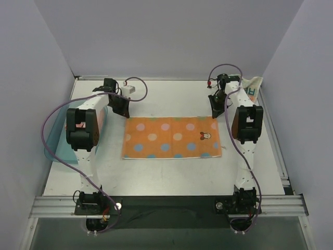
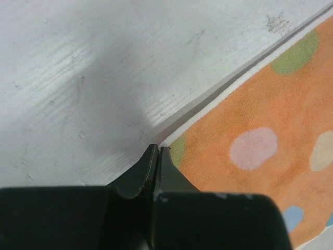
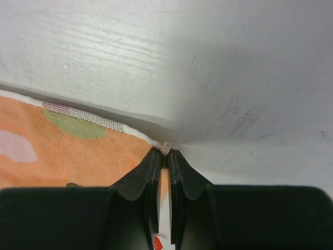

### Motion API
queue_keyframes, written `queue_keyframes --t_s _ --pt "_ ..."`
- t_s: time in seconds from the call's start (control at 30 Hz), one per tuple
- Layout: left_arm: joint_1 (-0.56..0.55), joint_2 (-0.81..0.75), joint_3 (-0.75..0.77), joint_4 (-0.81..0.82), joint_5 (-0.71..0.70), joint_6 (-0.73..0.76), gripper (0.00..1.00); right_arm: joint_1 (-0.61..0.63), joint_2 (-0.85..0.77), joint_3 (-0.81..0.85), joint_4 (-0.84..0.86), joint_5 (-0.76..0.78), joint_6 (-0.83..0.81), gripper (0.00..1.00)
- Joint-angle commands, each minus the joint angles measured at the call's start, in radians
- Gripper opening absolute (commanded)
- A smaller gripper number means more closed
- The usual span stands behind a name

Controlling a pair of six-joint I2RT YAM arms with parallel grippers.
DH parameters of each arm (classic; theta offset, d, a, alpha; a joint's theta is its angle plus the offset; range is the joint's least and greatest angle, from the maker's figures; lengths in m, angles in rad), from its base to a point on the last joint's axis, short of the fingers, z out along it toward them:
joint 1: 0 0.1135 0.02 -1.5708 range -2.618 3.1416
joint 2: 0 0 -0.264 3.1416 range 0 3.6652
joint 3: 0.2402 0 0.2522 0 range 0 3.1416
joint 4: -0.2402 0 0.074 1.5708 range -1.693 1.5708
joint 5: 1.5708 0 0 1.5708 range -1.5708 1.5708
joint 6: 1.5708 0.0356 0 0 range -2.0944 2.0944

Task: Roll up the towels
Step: Fold the towel

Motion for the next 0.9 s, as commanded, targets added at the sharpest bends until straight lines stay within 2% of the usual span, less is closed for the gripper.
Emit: queue_keyframes --t_s 0.0,0.37,0.87 --pt "0.008 -0.044 0.064 0.018 0.036 -0.004 0.0 -0.011 -0.036 0.062 -0.036 -0.019 0.01 0.0" --pt "0.027 -0.23 -0.015 -0.029 0.127 0.048 0.0 -0.019 -0.229 -0.069 -0.035 -0.066 -0.036 0.0" --pt "0.102 -0.44 -0.289 -0.169 0.225 0.223 0.0 -0.058 -0.452 -0.446 -0.036 -0.141 -0.151 0.0"
